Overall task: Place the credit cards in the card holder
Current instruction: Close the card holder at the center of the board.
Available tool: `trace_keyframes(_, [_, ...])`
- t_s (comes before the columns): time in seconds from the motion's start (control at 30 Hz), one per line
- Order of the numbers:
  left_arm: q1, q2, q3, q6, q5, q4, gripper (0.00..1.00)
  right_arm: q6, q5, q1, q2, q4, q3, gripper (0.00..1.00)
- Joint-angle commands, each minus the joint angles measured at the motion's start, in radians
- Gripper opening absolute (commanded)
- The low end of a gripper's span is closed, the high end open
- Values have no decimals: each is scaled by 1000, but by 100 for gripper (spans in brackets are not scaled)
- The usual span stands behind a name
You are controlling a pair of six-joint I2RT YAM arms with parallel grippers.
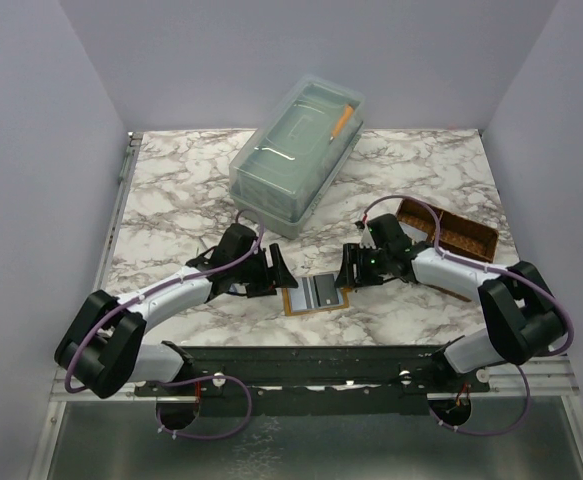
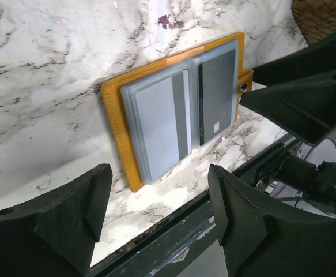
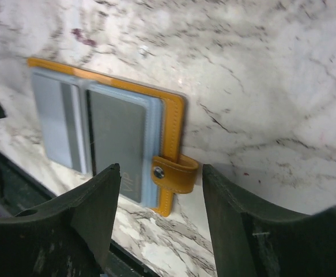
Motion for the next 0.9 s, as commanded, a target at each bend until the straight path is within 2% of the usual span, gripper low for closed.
trace_keyframes(0.0, [4,27,-13,-41,-60,-10,73,60,204,68,8,-106,32,55])
trace_keyframes(0.17, [5,48,-21,-53,-72,-9,70,108,299,73,27,-109,7,40])
trace_keyframes(0.23, [4,53,-26,-55,-71,-7,69,127,301,70,-1,-55,-31,27])
trace_keyframes(0.3, [4,57,-33,-56,-73,-4,68,142,245,70,-25,-2,-62,9])
trace_keyframes(0.37, [5,61,-41,-62,-74,2,68,163,185,70,-47,59,-93,0])
trace_keyframes(0.5, [24,87,-81,-96,-21,84,66,204,97,68,-68,173,-146,0])
trace_keyframes(0.63, [36,108,-119,-128,51,196,74,217,33,67,-37,231,-163,0])
trace_keyframes(0.77, [36,118,-106,-132,95,239,72,227,-6,67,-22,280,-176,0])
trace_keyframes(0.87, [37,65,-95,-137,97,260,72,226,-32,67,-2,297,-173,0])
